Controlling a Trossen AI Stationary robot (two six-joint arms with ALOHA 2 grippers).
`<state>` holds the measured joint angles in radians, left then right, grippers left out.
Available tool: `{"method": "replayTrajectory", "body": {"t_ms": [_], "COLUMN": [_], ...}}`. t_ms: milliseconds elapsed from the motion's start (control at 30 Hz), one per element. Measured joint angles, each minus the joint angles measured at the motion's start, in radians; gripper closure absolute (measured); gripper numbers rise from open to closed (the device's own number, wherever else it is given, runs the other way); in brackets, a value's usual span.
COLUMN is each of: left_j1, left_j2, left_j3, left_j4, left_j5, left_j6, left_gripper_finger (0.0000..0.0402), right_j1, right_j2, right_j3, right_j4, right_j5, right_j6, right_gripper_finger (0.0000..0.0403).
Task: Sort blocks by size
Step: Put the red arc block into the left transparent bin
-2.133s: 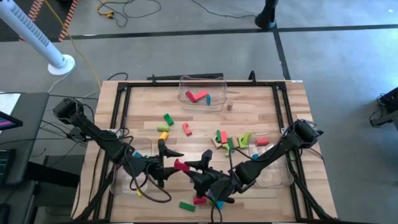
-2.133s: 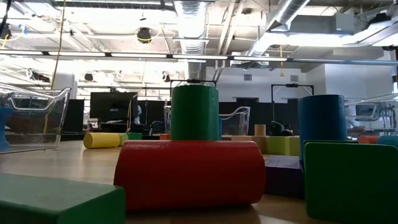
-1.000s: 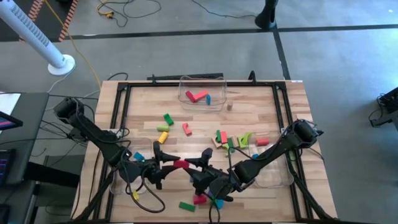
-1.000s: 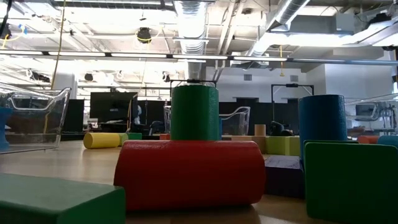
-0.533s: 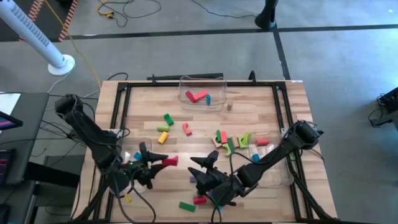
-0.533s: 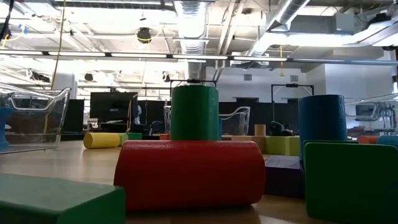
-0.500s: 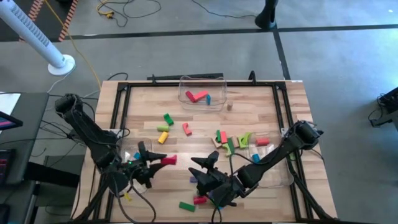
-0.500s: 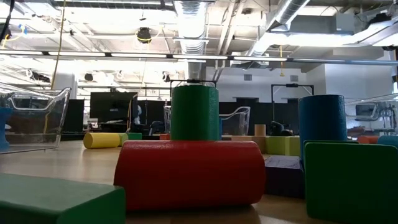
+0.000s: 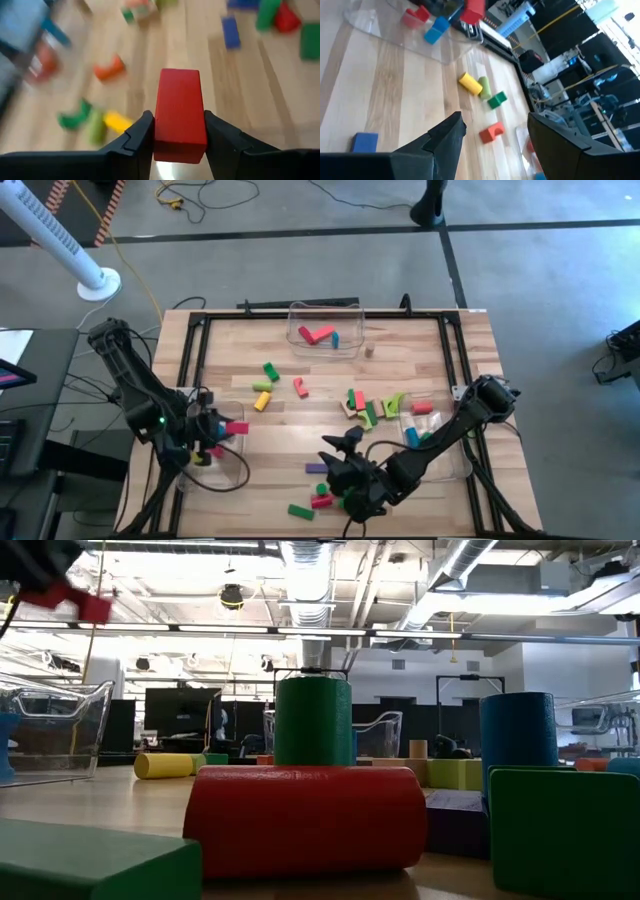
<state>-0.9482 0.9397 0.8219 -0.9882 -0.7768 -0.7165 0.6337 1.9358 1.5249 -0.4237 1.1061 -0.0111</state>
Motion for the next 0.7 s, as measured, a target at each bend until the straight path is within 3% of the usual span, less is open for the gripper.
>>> {"method": "replayTrajectory", "body": {"t_ms": [133, 300, 467, 700], "left_j1": [-0.003, -0.033, -0.074, -0.101], "left_j2": [0.007, 0.032, 0.077, 0.158], "left_j3": [0.0, -0.006, -0.008, -0.008], "left_j4": [-0.08, -0.147, -0.22, -0.217], "left_j5": [0.161, 0.292, 0.362, 0.434], "left_j6": [-0.111, -0.229, -0.357, -0.407], "left_gripper_finger": [0.0265, 0.0265, 0.0265, 0.0265], "right_j1": [0.002, 0.008, 0.014, 0.015], "right_j2": [0.0, 0.0, 0.0, 0.0], "right_j3": [0.0, 0.0, 0.0, 0.0], "right_j4": [-0.039, -0.058, -0.065, -0.074], "right_j5": [0.0, -0.001, -0.002, -0.003], "right_j6": [0.048, 0.066, 0.075, 0.091], "right_gripper_finger": [0.0147, 0.0147, 0.0147, 0.0147]}}
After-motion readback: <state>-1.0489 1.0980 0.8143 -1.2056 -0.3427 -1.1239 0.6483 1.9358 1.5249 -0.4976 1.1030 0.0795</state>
